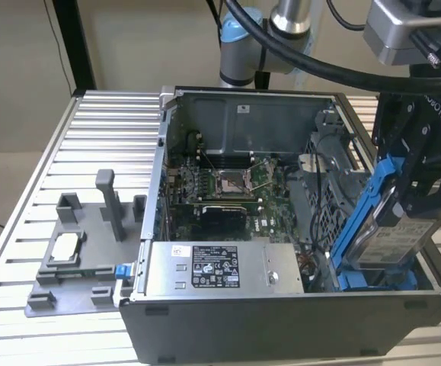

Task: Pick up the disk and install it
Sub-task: 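Insert the disk into the insertion slot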

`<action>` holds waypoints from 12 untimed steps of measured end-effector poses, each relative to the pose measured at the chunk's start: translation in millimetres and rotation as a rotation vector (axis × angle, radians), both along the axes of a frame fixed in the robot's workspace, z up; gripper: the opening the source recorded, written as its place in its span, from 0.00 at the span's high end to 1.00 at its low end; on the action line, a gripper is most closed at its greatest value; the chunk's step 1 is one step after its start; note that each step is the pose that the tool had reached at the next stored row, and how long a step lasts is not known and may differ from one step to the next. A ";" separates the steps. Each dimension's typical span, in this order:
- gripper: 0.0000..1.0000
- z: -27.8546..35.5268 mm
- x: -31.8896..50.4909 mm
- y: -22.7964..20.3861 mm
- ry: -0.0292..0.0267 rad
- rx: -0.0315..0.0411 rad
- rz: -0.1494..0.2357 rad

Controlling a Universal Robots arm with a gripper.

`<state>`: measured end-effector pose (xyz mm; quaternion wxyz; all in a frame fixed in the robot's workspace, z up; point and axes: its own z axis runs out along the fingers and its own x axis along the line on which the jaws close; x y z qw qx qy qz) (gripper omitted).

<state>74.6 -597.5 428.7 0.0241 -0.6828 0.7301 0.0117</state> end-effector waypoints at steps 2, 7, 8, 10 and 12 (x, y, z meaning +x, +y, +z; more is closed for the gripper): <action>1.00 -1.8 0.2 0.0 0.0000 0.0000 -0.002; 1.00 -7.5 0.6 -0.1 0.0000 0.0006 -0.007; 1.00 -8.3 0.6 0.0 0.0001 0.0001 -0.008; 1.00 -10.6 0.7 0.0 0.0000 0.0002 -0.011; 1.00 -12.8 0.8 0.0 0.0000 0.0002 -0.012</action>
